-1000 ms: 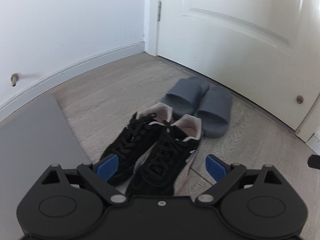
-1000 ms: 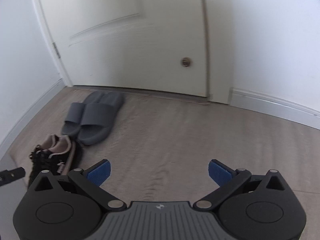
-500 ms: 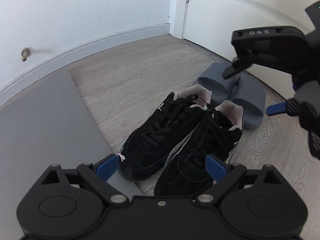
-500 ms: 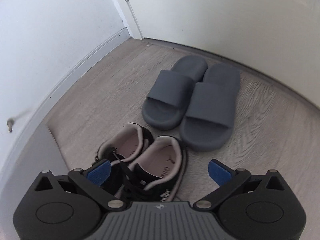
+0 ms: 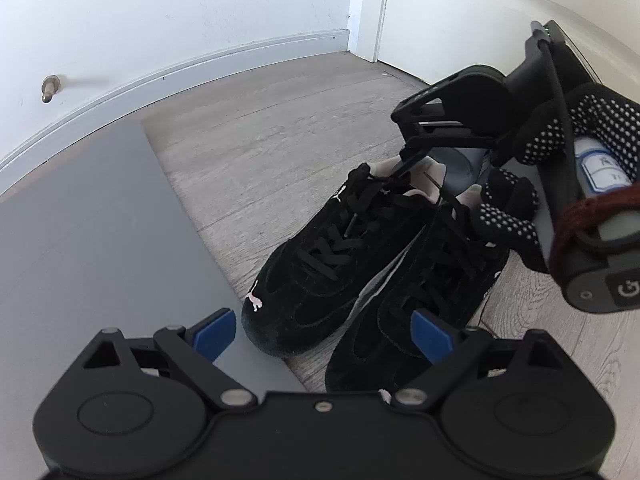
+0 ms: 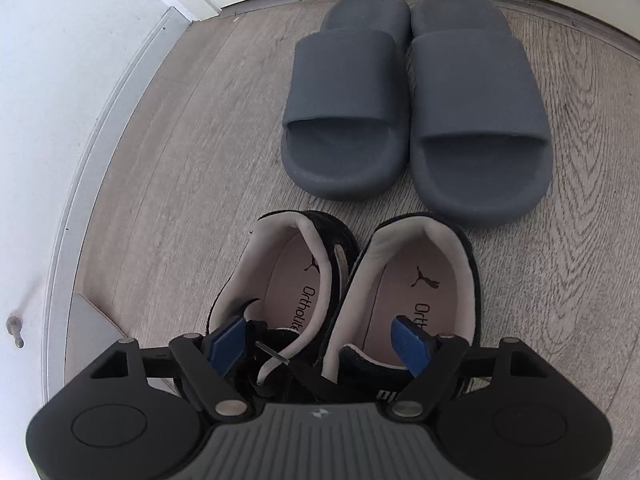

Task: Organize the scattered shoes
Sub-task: 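Grasp both black Puma sneakers by their heel collars with the right gripper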

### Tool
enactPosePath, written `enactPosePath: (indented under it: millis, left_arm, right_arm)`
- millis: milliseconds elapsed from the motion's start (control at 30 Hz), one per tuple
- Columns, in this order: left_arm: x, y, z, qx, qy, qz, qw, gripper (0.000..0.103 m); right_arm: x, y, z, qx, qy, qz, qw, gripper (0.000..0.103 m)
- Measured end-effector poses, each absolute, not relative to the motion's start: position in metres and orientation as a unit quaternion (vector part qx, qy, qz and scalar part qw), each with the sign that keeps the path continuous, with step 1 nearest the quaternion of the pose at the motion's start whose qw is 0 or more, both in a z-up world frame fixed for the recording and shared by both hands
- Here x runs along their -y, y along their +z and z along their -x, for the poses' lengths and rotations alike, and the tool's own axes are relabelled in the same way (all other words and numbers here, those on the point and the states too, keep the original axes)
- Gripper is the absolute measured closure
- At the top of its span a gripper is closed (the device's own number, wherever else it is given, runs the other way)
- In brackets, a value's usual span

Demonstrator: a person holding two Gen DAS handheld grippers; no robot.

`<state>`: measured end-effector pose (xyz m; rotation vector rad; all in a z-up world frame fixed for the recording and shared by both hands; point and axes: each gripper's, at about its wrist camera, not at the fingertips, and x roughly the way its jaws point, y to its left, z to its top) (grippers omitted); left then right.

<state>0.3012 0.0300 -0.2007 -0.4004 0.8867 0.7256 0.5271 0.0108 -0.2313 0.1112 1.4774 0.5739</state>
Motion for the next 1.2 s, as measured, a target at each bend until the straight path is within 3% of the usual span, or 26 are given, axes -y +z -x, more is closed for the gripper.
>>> enactPosePath:
  millis: [133,433,800,967,1200]
  left_arm:
    - [-0.032,-0.203,-0.302,-0.42,0.342,0.186,0.82,0.008]
    - [-0.034,-0.214,-0.307,-0.437,0.345,0.189,0.809,0.008]
    - [-0.032,-0.218,-0.31,-0.446,0.344,0.181,0.806,0.008]
    - [-0.032,-0.219,-0.31,-0.447,0.342,0.185,0.805,0.008]
    - [-0.032,-0.221,-0.311,-0.451,0.344,0.174,0.805,0.008]
  right_arm:
    - [-0.014,-0.235,-0.526,-0.663,0.256,-0.058,0.701,0.035]
    - [0.014,-0.234,-0.533,-0.677,0.232,-0.148,0.682,0.039]
    - [0.003,-0.239,-0.519,-0.641,0.233,-0.056,0.729,0.039]
    - [-0.007,-0.246,-0.514,-0.613,0.235,0.006,0.754,0.05]
    - [0.011,-0.242,-0.52,-0.602,0.255,-0.044,0.755,0.067]
